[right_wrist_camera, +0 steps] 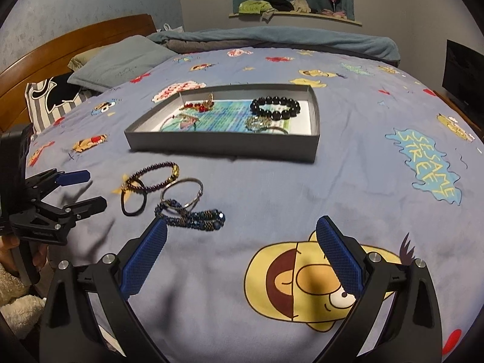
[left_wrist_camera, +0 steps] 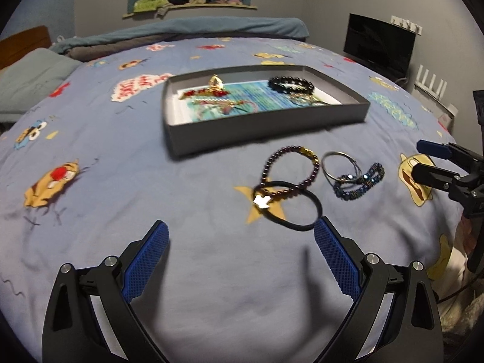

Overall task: Organize jewelry
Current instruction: 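Withdraw both open tools from the tray back to the remaining jewelry, then grasp the black hair tie with the left tool while the right tool grasps the blue beaded bracelet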

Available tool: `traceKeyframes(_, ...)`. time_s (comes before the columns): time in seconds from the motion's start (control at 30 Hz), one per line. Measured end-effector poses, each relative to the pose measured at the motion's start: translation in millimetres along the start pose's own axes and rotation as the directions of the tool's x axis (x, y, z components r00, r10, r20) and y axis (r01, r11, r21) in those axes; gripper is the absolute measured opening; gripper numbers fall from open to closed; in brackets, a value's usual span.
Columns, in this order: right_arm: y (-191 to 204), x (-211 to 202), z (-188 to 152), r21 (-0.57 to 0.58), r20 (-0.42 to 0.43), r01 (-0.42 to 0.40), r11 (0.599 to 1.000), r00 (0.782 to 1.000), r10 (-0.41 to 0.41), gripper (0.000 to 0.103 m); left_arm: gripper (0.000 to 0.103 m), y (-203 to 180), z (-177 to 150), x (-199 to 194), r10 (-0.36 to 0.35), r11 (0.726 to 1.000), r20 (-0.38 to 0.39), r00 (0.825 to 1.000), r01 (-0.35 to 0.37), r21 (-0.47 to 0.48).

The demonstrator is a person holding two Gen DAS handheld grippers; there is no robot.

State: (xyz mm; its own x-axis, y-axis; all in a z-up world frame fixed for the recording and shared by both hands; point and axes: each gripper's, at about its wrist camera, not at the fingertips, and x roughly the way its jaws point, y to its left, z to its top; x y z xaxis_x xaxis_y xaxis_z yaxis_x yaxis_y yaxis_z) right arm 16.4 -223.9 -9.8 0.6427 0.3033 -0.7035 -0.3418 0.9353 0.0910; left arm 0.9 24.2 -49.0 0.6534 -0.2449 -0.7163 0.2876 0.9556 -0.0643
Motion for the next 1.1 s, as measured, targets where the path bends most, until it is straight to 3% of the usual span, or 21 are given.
traceKeyframes(0.23,1.6,8.2,-3.4,-0.012,-0.017,0.002,1.000,1.000,-0.002,0.097,0.090,-15.1,1.4,9.1,-0.029,0.999,0.004,1.000,0.028,0.034)
traceKeyframes(0.33,2.7,12.2,-4.2,-0.013,-0.024,0.000,1.000,1.000,0.000,0.097,0.073,-18.8,3.9,10.0,-0.050,0.998,-0.003,0.999,0.050,0.047)
traceKeyframes(0.47,7.8,16.2,-5.3,-0.033,-0.024,-0.008,0.999,1.000,0.008,0.097,0.065,-21.3,3.5,13.0,-0.057,0.997,-0.021,0.998,0.058,0.050)
traceKeyframes(0.67,14.6,26.2,-3.0,-0.036,-0.041,-0.020,0.999,0.999,0.019,0.075,0.050,-11.5,10.2,23.8,-0.088,0.996,-0.050,0.995,0.087,-0.025)
traceKeyframes(0.8,17.2,30.9,-3.2,-0.041,-0.055,-0.020,0.999,0.998,0.018,0.064,0.040,-13.6,11.8,31.1,-0.067,0.998,-0.060,0.996,0.066,-0.011)
traceKeyframes(0.9,17.4,33.1,-2.3,-0.042,-0.060,-0.017,0.999,0.998,0.014,0.060,0.035,-18.2,9.0,33.5,-0.037,0.999,-0.069,0.997,0.040,0.032)
traceKeyframes(1.03,17.4,35.0,-1.2,-0.038,-0.061,-0.018,0.999,0.998,0.016,0.058,0.013,-12.0,6.6,29.3,-0.036,0.998,-0.075,0.997,0.039,0.039)
traceKeyframes(1.1,18.5,36.8,-0.4,-0.040,-0.061,-0.017,0.999,0.998,0.015,0.056,0.013,-7.3,5.3,26.8,-0.049,0.998,-0.075,0.996,0.052,0.029)
